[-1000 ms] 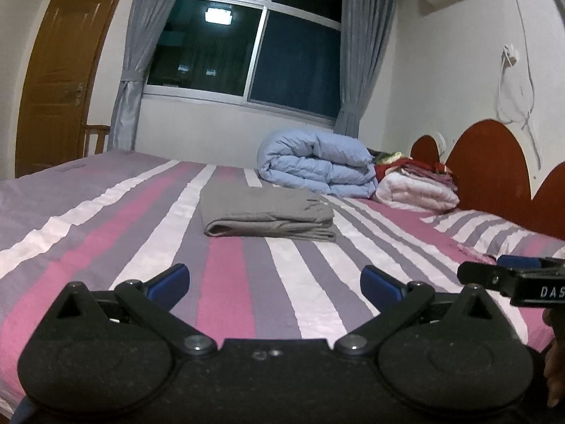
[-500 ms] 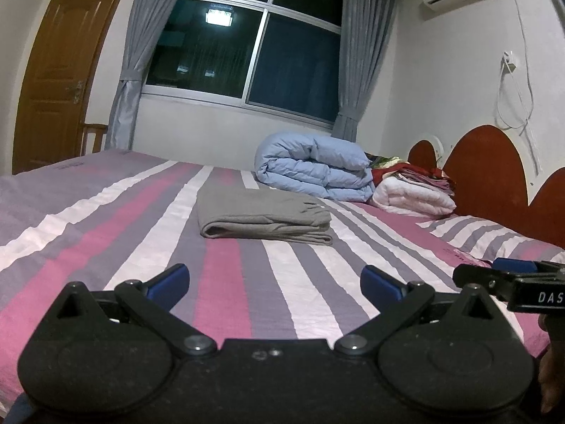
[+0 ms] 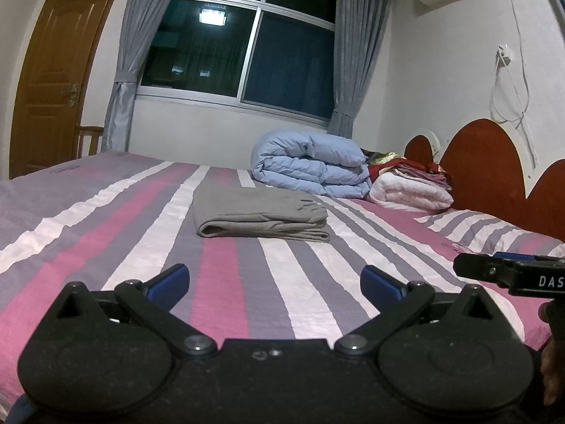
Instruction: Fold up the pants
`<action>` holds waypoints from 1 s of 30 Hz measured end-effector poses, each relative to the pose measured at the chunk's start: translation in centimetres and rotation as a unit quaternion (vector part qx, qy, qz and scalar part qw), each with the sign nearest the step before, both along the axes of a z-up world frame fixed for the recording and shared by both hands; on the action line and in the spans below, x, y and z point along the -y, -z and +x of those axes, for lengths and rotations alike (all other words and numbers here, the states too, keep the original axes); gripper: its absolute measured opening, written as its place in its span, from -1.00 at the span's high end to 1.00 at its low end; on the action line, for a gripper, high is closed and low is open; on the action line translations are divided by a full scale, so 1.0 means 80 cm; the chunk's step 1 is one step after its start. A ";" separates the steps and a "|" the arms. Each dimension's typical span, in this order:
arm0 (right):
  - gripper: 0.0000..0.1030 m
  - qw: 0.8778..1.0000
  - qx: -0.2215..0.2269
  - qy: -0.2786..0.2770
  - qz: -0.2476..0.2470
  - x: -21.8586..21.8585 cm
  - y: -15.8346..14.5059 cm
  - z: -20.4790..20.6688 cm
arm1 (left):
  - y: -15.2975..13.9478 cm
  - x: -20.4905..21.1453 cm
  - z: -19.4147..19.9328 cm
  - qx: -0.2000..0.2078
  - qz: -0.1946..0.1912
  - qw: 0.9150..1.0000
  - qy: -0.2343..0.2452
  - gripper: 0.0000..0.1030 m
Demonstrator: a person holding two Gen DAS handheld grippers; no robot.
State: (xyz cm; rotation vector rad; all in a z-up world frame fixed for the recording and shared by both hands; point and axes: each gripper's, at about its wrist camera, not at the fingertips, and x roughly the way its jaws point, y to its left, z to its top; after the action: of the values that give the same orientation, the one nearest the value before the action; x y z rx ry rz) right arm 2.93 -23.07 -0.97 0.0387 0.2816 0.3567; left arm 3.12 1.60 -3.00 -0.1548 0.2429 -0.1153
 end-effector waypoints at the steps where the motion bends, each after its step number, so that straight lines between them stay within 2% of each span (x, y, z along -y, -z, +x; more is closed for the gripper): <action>1: -1.00 1.000 0.000 0.000 0.001 0.000 0.000 0.000 | 0.000 0.000 0.000 -0.001 -0.001 1.000 0.002 -0.88; 22: -1.00 1.000 -0.004 0.001 -0.002 -0.001 0.000 0.000 | 0.001 -0.001 -0.001 0.009 0.003 1.000 0.009 -0.88; 25: -1.00 1.000 -0.004 0.001 -0.001 -0.001 0.000 0.000 | -0.001 0.000 -0.006 0.021 0.013 1.000 0.002 -0.80; 30: -1.00 1.000 -0.004 0.001 -0.001 0.000 0.000 0.000 | -0.004 -0.001 -0.009 0.032 0.015 0.999 0.005 -0.79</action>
State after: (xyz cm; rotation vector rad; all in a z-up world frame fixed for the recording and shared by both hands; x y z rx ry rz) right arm 2.95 -23.04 -0.95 0.0383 0.2904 0.3538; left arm 2.37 1.68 -2.65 -0.1201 0.1806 -0.1263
